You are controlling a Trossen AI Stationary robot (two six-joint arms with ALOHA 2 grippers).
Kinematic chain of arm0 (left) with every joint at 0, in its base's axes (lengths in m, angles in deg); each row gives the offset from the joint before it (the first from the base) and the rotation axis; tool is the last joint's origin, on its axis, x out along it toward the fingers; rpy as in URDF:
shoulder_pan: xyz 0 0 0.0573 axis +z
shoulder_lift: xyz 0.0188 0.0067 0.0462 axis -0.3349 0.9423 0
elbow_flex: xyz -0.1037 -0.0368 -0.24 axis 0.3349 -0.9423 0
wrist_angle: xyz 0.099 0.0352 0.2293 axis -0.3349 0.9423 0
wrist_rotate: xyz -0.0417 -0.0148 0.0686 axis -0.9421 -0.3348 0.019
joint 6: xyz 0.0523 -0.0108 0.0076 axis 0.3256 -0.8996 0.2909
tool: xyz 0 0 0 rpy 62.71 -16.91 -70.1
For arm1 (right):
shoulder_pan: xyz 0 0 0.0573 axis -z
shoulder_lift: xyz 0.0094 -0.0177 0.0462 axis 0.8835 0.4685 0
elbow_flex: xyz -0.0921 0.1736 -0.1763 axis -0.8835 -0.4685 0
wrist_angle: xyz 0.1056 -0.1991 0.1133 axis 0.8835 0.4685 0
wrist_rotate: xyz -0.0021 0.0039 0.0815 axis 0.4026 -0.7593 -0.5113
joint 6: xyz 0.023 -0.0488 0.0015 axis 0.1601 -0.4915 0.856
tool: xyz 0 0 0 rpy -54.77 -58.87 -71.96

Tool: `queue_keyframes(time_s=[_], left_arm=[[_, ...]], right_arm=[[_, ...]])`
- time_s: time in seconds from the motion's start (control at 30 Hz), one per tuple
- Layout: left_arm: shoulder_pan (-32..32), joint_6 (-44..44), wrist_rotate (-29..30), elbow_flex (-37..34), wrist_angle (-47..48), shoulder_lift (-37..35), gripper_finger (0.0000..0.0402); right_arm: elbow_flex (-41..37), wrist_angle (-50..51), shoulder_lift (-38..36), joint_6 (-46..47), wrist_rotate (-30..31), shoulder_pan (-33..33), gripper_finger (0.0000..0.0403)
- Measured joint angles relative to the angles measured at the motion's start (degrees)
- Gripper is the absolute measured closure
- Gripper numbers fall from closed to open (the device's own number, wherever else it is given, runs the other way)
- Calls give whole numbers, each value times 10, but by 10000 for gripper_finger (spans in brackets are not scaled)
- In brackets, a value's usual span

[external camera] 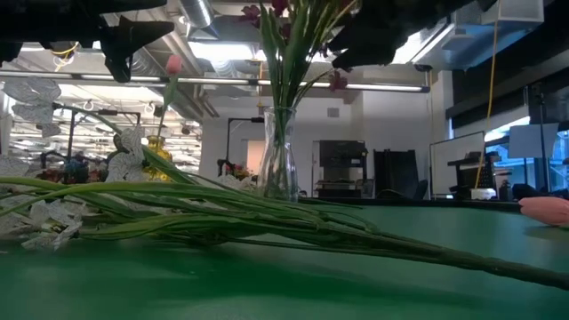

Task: Sort flowers into vase by color
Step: Put the top white flowers into the yellow vase

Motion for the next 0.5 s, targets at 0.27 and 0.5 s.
queue_keyframes(time_s=[0.27, 0.5], left_arm=[[0, -13, 0, 0, 2, 0, 244], [0, -23, -1, 0, 2, 0, 244]], right_arm=[[-1, 60, -18, -4, 41, 0, 81], [-73, 1, -105, 9, 51, -7, 81]])
